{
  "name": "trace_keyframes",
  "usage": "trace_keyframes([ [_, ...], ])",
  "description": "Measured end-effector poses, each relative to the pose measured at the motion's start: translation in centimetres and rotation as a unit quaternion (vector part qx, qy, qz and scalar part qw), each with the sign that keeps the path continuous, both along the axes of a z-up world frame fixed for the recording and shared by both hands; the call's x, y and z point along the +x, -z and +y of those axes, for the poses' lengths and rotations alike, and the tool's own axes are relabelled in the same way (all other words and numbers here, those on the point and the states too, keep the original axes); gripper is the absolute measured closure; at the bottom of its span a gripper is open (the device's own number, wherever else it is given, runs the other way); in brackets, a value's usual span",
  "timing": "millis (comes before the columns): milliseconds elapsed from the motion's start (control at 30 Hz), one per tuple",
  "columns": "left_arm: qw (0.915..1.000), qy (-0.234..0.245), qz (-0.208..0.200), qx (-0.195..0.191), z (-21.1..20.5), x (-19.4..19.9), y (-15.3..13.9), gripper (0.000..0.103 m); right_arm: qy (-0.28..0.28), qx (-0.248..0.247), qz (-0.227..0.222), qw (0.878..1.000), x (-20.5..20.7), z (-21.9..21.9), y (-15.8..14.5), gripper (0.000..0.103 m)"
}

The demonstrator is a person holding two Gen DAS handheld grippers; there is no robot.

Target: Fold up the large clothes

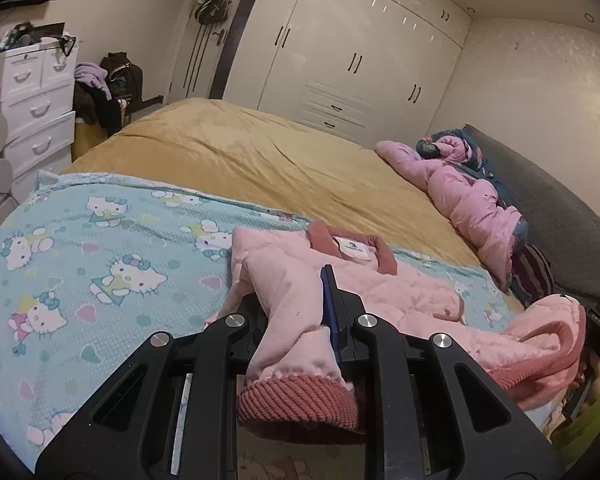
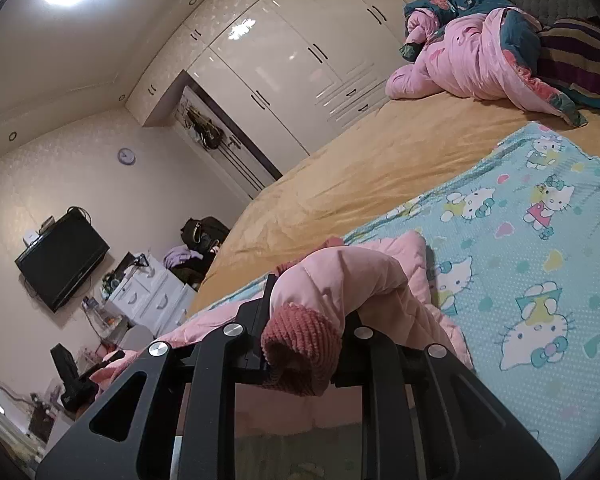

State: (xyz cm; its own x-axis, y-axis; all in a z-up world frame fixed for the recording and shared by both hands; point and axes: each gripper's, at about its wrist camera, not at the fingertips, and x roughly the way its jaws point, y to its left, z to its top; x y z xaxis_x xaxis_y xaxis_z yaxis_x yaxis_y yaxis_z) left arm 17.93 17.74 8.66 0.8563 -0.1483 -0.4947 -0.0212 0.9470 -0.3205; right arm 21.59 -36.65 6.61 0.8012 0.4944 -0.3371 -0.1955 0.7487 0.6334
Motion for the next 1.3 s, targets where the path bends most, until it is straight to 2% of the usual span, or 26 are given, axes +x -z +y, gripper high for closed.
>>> trace_keyframes([
  [333,0.9995,-0.024,-0.018,0.007,0.3,3.0,0.7,0.090,0.012,-0.029,-0.001,1.000,4.1,0.3,0.5,0.085],
  [467,0.9990,-0.038,-0.024,-0.002,0.5,4.5,1.2,0.090,0.018,-0.041,0.004,0.999,5.9,0.6,0.9,0.085],
  [567,0.9987,-0.044,-0.026,0.008,0.0,5.6,1.4,0.090,0.021,-0.050,0.008,0.999,7.1,0.8,1.1,0.085],
  [833,0.9984,-0.042,-0.015,0.034,-0.5,8.2,1.5,0.090,0.026,-0.070,0.014,0.997,9.8,1.1,1.8,0.085],
  [1067,0.9984,-0.047,-0.008,0.030,-0.5,11.1,1.7,0.090,0.032,-0.090,0.023,0.995,12.4,1.2,2.4,0.085],
  [1300,0.9985,-0.050,0.003,0.024,-0.4,13.9,3.2,0.090,0.033,-0.103,0.052,0.993,16.1,1.5,4.1,0.085],
])
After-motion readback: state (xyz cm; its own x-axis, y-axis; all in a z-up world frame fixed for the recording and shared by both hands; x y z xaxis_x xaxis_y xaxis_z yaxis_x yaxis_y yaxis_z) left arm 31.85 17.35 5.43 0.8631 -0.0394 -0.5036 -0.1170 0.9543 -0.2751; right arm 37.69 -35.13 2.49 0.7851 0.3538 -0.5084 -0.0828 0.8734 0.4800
